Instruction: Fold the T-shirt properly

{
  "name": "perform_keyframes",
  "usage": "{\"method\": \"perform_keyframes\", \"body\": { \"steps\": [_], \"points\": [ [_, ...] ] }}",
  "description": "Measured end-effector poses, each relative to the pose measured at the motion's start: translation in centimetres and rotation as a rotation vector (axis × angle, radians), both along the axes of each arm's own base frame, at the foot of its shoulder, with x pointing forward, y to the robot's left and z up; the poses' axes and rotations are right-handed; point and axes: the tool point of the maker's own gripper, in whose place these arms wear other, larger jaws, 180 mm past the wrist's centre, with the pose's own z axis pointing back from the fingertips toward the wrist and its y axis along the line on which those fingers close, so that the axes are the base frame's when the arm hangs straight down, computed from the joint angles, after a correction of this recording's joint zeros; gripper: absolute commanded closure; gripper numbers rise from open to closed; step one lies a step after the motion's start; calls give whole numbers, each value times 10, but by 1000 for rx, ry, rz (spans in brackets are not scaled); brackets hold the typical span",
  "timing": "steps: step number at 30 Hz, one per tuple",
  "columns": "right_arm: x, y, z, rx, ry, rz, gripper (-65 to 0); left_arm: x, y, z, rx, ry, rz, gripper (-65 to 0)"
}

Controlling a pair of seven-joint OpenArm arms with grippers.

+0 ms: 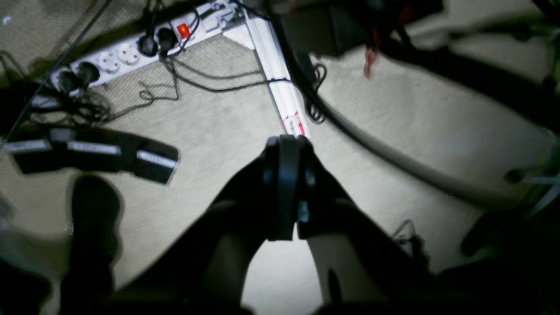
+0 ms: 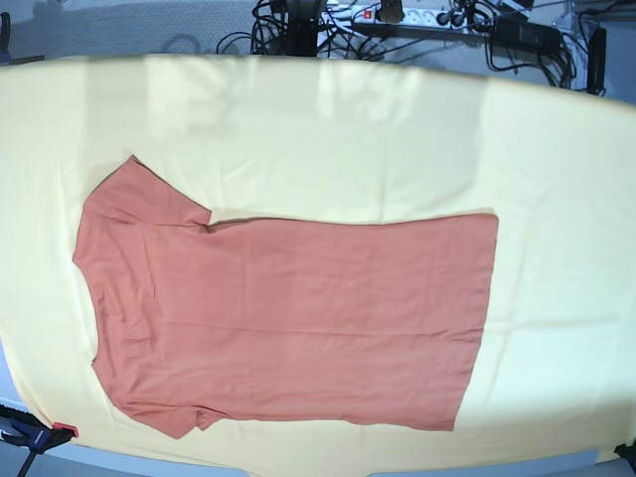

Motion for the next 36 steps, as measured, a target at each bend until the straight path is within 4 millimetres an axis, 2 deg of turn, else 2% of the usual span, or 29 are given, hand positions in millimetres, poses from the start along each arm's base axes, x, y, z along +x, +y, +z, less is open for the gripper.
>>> {"method": "perform_keyframes", "body": {
  "steps": [2,4,9,11,15,17,19,22,25,28,30,36],
  "points": [
    [7,-8,22,-29,-63,22,0,12,1,23,3,-62,-20,0],
    [11,-19,43,-69,-114,68,0,23,11,43,52,-141,-70,0],
    [41,-36,92,-187,-286,122,0,49,20,97,101,-262,-121,0],
    [52,-39,107,-224,-336,141,0,70,22,119,103,-338,-103,0],
    [96,-64,131,-365,-511,155,0,115,37,157,149,-489,-75,0],
    [110,-68,141,-401,-574,156,0,134,45,174,174,-562,-62,0],
    [121,-76,146,-461,-630,163,0,147,51,184,193,-609,-64,0],
    [144,-90,154,-550,-724,187,0,160,58,188,203,-653,-99,0],
    [177,-101,168,-634,-863,227,0,189,56,202,182,-774,-141,0],
    [212,-99,179,-645,-979,213,0,215,68,212,245,-860,-193,0],
    [230,-89,182,-610,-1035,252,0,229,74,219,271,-908,-237,0],
    [289,-57,202,-443,-1205,238,0,273,67,253,253,-1117,-375,0]
  ]
}}
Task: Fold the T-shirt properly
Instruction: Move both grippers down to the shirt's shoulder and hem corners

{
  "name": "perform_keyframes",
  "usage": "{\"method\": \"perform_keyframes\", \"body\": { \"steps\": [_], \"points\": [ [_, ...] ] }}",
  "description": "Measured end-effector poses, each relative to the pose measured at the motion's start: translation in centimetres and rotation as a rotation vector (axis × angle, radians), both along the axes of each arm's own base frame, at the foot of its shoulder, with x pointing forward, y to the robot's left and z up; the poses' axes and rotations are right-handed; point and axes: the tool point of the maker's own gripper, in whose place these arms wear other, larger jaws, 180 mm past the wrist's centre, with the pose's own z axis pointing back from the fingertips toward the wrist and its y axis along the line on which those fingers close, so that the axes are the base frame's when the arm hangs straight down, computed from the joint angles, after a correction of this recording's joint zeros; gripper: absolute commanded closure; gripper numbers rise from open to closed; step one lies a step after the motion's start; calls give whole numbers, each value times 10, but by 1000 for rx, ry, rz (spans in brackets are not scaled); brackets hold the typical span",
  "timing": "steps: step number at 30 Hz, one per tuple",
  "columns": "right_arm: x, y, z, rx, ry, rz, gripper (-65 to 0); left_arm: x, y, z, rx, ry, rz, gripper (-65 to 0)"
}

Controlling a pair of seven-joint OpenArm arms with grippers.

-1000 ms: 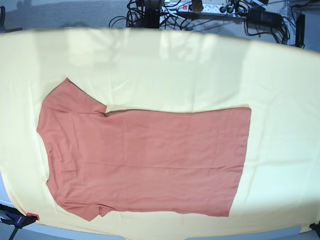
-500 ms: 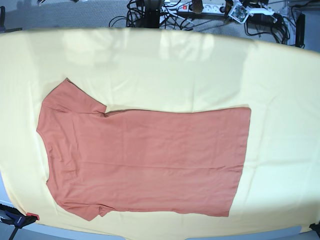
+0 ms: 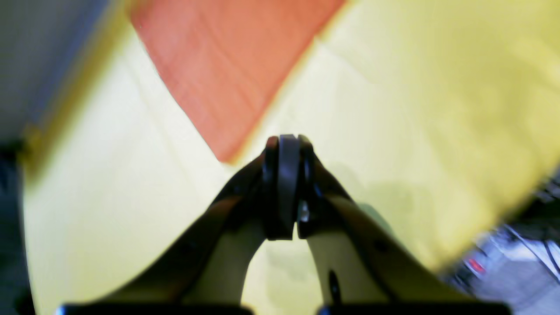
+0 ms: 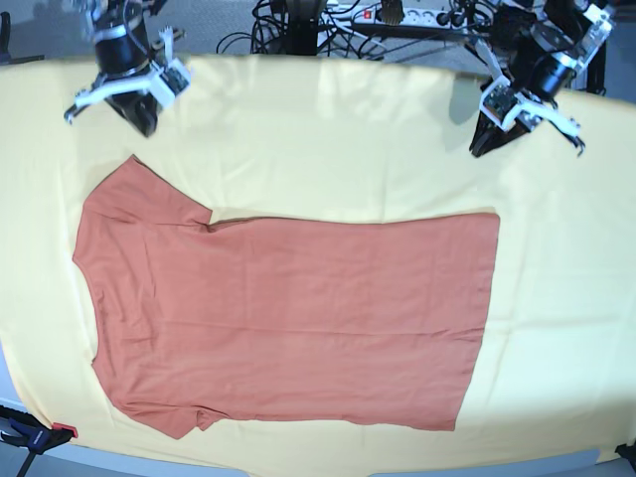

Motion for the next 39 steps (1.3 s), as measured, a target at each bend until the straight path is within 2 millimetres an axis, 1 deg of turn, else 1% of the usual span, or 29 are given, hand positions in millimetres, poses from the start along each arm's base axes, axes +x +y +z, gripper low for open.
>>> {"method": "perform_keyframes", "body": {
  "steps": [1,3,5,6,7,8,9,10,11,12,13,14,16,20,25,26,29,30,33,34,35,36,37,39],
  "points": [
    [3,6,2,20,-4,29,0,5,3,-1,0,-13,-8,0],
    [8,13,2,42,3,62,0,9,14,-19,30,20,-27,0],
    [19,15,11,48,-43,67,0,12,21,-36,49,59,-81,0],
    [24,15,13,59,-62,66,-30,15,24,-42,54,75,-112,0],
    [28,14,10,71,-64,59,-76,19,28,-49,64,86,-138,0],
    [29,11,1,59,-48,57,-121,24,33,-55,78,97,-160,-45],
    [29,7,-10,48,-20,49,-163,28,37,-61,89,109,-177,-116],
    [28,3,-20,35,3,39,-196,33,42,-66,100,120,-187,-200],
    [29,-2,-28,21,24,27,-220,39,46,-72,116,130,-191,-282],
    [30,-7,-35,9,35,15,-229,44,50,-77,130,141,-195,-354],
    [31,-10,-40,3,45,8,-229,48,54,-83,158,153,-208,-401],
    [33,-12,-43,-1,46,6,-229,53,59,-89,191,162,-218,-420],
    [37,-13,-44,-3,41,6,-229,67,66,-94,237,159,-232,-420],
    [40,-14,-43,-1,27,-1,-229,99,65,-91,276,123,-268,-420],
    [40,-15,-43,-5,29,-9,-230,128,59,-99,322,111,-319,-420],
    [39,-17,-44,-8,35,-15,-242,132,58,-101,334,113,-330,-420],
    [41,-21,-42,-9,20,-39,-321,143,54,-105,356,109,-352,-420],
    [41,-23,-41,-9,15,-49,-339,146,51,-105,363,107,-361,-420],
    [45,-33,-37,-21,0,-73,-347,154,45,-108,367,106,-377,-419],
    [46,-37,-35,-28,-5,-83,-347,158,43,-109,367,103,-378,-408],
    [47,-41,-35,-39,-2,-85,-347,160,42,-110,366,104,-378,-374],
    [47,-44,-35,-39,7,-87,-347,161,40,-112,365,110,-381,-319],
    [46,-46,-37,-13,26,-91,-347,161,37,-114,361,111,-381,-243],
    [43,-48,-46,12,78,-69,-347,159,34,-118,359,123,-386,-64]
  ]
}}
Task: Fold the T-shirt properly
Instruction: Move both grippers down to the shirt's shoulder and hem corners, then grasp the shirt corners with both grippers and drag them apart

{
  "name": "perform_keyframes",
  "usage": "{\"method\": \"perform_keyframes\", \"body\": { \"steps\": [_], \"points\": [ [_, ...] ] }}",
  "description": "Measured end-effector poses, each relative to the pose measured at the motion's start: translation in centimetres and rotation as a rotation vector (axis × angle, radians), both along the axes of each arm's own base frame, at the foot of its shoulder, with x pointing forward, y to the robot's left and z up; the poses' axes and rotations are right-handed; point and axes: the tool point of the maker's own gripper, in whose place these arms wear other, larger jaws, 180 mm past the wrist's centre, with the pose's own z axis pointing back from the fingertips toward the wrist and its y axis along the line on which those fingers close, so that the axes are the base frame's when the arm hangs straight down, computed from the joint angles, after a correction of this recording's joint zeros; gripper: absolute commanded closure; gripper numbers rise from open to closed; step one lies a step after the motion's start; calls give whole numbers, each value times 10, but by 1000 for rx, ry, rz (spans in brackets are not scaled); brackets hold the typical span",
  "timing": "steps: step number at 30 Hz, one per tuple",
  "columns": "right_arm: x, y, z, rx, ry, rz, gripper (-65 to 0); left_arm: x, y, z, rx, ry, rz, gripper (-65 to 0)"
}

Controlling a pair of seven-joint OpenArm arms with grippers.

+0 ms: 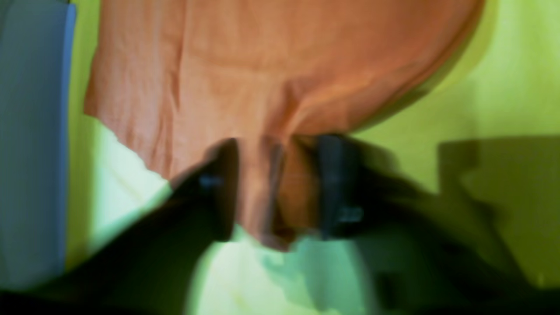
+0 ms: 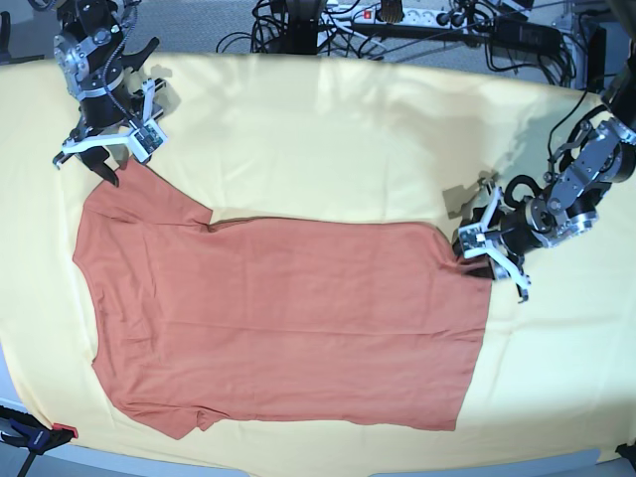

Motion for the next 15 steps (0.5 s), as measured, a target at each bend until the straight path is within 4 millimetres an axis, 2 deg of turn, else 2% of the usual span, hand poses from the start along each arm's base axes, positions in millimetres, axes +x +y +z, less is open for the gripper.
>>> {"method": "perform_keyframes", "body": {
  "steps": [1,4,9,13,15],
  "points": [
    [-2,0,-6,8,21,14,-347,-1,-1,-1,0,4,-1,0],
    [-7,-6,-23,-3,73,59,-347,1,0,-2,7,0,9,0],
    [7,-19,-33,-1,85,60,-347,1,-1,-2,7,-1,9,0],
    [17,-29,-49,30,132,41,-347,1,-1,-2,7,-1,10,0],
    [25,-33,-52,23,139,43,-304,1,-1,-2,6,-1,10,0]
  ]
}}
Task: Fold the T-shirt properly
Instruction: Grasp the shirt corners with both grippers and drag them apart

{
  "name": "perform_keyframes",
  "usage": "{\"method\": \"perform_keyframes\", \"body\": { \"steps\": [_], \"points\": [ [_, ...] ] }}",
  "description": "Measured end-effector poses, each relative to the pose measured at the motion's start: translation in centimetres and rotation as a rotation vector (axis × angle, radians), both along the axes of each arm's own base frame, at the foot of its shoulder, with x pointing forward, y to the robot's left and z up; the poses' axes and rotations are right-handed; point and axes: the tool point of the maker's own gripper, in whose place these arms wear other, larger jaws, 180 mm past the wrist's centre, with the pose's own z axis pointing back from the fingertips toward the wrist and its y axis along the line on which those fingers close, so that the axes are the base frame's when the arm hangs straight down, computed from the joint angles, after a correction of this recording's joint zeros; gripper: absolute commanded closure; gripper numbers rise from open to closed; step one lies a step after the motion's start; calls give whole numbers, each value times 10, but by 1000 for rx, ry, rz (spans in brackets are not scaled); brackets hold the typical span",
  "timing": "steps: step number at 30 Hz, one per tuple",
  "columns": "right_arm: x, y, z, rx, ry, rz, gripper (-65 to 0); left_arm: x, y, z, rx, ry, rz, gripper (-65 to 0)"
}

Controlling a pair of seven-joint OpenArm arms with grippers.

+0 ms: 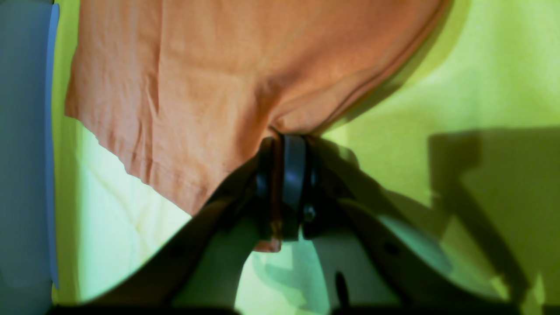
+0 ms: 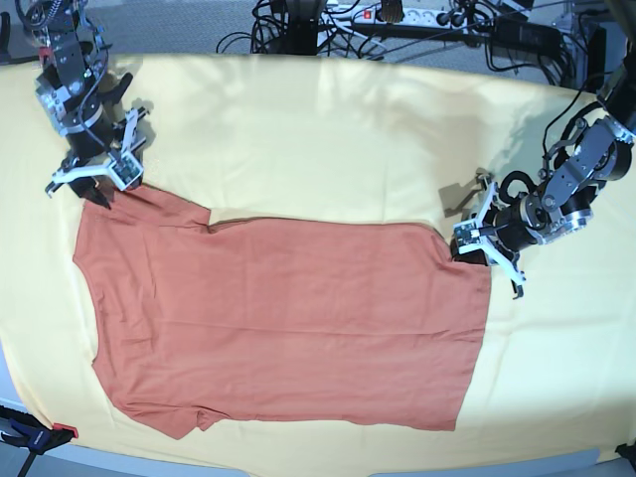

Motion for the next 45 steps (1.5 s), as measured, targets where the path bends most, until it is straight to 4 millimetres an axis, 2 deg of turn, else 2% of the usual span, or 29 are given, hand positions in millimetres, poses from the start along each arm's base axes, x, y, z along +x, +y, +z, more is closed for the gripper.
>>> {"method": "perform_keyframes", "body": {
  "steps": [1,3,4,9,12,15,21,25,28,33,41,45],
  "points": [
    [2,-2,-1,-7,6,0,-238,0,0,0,0,0,0,0],
    [2,-6,-1,-19,17,-1,-42,0,0,0,1,0,0,0],
    [2,-7,-1,-13,27,-5,0,0,1,0,3,1,1,0],
    [6,-18,17,-33,25,-58,0,-8,12,9,14,22,10,0],
    [2,-20,29,-55,41,-55,0,-22,18,15,53,49,-29,0],
    [2,-21,44,-87,9,-36,0,-39,12,27,30,97,-77,0],
    [-29,-16,42,-130,76,8,0,-66,8,52,23,151,-157,0],
    [-44,-12,45,-155,84,12,0,-85,2,62,21,198,-216,0],
    [-57,-10,48,-192,84,24,0,-109,-1,69,14,274,-275,0],
    [-82,-8,47,-232,120,33,0,-132,3,76,48,303,-309,0],
    [-119,-4,46,-262,191,65,0,-151,9,88,64,336,-323,0],
    [-133,-10,50,-280,220,50,0,-160,5,98,44,351,-334,0]
  ]
}}
